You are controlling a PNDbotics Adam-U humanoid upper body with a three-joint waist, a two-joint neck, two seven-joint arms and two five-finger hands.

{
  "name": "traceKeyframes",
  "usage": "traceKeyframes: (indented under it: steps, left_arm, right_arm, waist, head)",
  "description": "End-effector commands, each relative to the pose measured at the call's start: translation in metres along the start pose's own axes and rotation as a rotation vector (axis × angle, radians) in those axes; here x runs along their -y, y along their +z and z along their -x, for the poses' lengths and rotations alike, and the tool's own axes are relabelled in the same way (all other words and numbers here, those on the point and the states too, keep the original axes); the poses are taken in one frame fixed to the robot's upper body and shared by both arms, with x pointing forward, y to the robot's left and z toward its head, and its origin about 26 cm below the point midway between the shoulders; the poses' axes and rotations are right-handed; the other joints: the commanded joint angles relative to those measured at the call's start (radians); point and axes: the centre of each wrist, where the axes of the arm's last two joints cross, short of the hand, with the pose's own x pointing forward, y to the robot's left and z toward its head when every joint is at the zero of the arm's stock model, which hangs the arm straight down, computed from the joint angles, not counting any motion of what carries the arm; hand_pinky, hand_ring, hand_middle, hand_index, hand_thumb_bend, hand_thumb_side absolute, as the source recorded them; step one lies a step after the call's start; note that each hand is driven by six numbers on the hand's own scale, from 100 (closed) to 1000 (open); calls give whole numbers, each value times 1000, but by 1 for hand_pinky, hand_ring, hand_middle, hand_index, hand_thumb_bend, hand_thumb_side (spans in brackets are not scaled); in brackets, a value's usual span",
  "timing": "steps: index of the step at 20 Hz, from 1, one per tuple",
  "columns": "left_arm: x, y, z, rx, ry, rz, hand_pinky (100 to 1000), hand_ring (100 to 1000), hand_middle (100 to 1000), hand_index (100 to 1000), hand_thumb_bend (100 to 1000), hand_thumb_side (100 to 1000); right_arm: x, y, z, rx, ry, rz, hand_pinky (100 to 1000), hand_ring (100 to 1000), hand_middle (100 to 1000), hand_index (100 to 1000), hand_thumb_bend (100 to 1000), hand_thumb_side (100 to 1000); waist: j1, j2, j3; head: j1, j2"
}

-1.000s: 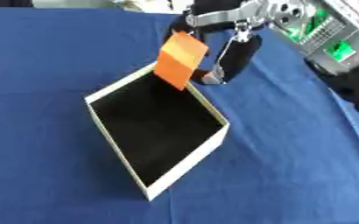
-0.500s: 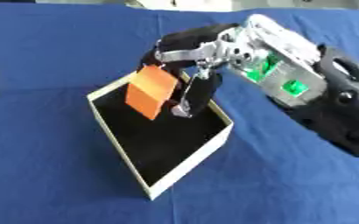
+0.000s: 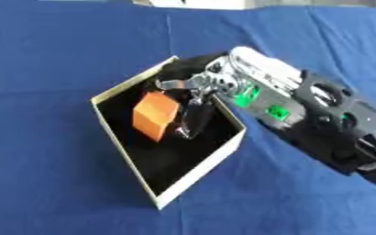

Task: Pick up objects on the table and place them in the box.

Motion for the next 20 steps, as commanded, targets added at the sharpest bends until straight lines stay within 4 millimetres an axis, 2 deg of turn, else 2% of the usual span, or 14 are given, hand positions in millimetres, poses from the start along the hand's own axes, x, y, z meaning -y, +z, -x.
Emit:
traceKeyframes:
  steps: [1, 2, 3, 4, 5, 9, 11, 12, 17, 20]
  left_arm:
    - [-1, -5, -6, 30, -2, 10, 342, 478, 507, 663, 100, 729]
    - [-1, -5, -6, 29, -3, 10, 342, 478, 507, 663, 100, 730]
    - [-1, -5, -6, 27, -3, 11, 342, 478, 507, 664, 100, 730]
    - [-1, -5, -6, 26, -3, 12, 342, 478, 508, 664, 100, 731]
    - [-1, -5, -6, 25, -3, 12, 342, 478, 508, 664, 100, 730]
    - [-1, -5, -6, 22, -1, 14, 342, 478, 508, 664, 100, 729]
    - [-1, -5, -6, 21, 0, 15, 343, 478, 508, 664, 100, 733]
    - [-1, -5, -6, 20, 2, 14, 343, 479, 508, 664, 100, 729]
    - [-1, -4, -6, 14, 8, 16, 342, 478, 508, 664, 100, 727]
    - [-2, -4, -6, 12, 4, 11, 343, 478, 508, 664, 100, 727]
  right_arm:
    - [3, 1, 0, 8, 38, -6, 674, 746, 501, 567, 100, 132]
    - [4, 2, -2, 22, 53, -11, 688, 767, 560, 628, 100, 161]
    - [5, 4, -5, 40, 71, -17, 734, 826, 717, 764, 100, 258]
    - [6, 6, -8, 60, 94, -22, 754, 851, 750, 802, 119, 291]
    - [7, 9, -13, 81, 120, -24, 792, 893, 803, 888, 247, 388]
    - [9, 17, -21, 121, 223, -10, 855, 953, 896, 950, 445, 427]
    - [11, 20, -21, 116, 276, 3, 864, 961, 916, 979, 446, 446]
    - [12, 21, -21, 112, 298, 10, 870, 966, 925, 983, 480, 452]
    - [20, 30, -14, 108, 376, 46, 872, 966, 922, 975, 468, 457]
    - [32, 48, -12, 113, 388, 108, 862, 952, 888, 954, 378, 484]
  waist:
    - [5, -18, 3]
    - [5, -18, 3]
    - [5, -19, 3]
    - [4, -19, 3]
    - [4, -20, 2]
    - [6, -22, -1]
    - [6, -24, -3]
    - [6, -25, -4]
    - [6, -29, -12]
    - [8, -33, -16]
  head:
    - [-5, -8]
    - [-5, -8]
    - [-5, -7]
    - [-5, -7]
    - [-5, -7]
    - [-4, -8]
    - [-4, -8]
    - [-3, -8]
    - [-1, -8]
    - [2, -10]
